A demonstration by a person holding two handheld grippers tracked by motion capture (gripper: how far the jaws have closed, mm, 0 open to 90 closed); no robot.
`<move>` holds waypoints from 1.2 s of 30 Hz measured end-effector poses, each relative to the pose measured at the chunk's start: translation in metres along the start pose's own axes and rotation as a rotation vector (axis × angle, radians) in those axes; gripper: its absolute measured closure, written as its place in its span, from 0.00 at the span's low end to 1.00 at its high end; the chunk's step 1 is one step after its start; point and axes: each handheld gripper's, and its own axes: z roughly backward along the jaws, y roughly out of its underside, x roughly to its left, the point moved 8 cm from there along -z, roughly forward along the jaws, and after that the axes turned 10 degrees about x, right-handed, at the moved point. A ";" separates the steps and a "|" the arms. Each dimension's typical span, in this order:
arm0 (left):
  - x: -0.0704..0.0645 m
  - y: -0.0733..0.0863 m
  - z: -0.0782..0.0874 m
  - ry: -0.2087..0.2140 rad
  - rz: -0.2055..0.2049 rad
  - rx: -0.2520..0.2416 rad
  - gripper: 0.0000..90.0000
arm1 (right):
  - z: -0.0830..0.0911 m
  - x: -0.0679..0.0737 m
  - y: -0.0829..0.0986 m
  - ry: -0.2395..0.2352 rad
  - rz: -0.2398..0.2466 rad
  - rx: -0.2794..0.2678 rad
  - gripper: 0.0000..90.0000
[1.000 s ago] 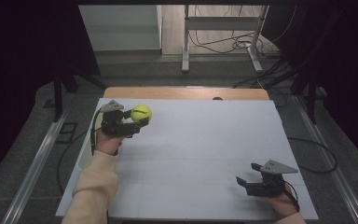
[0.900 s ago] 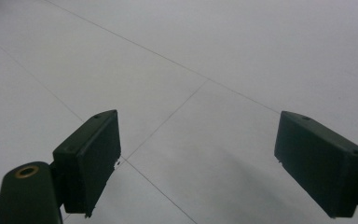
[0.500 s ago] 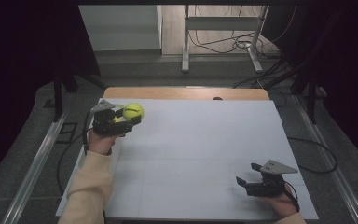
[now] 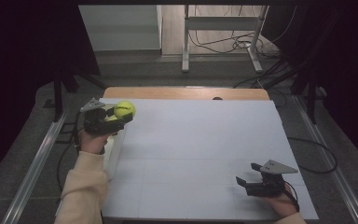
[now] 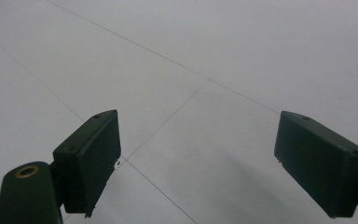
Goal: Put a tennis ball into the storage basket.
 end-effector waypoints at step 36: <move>0.039 0.019 0.026 -0.082 0.062 -0.001 0.29 | -0.001 0.000 0.001 0.003 0.000 0.008 0.17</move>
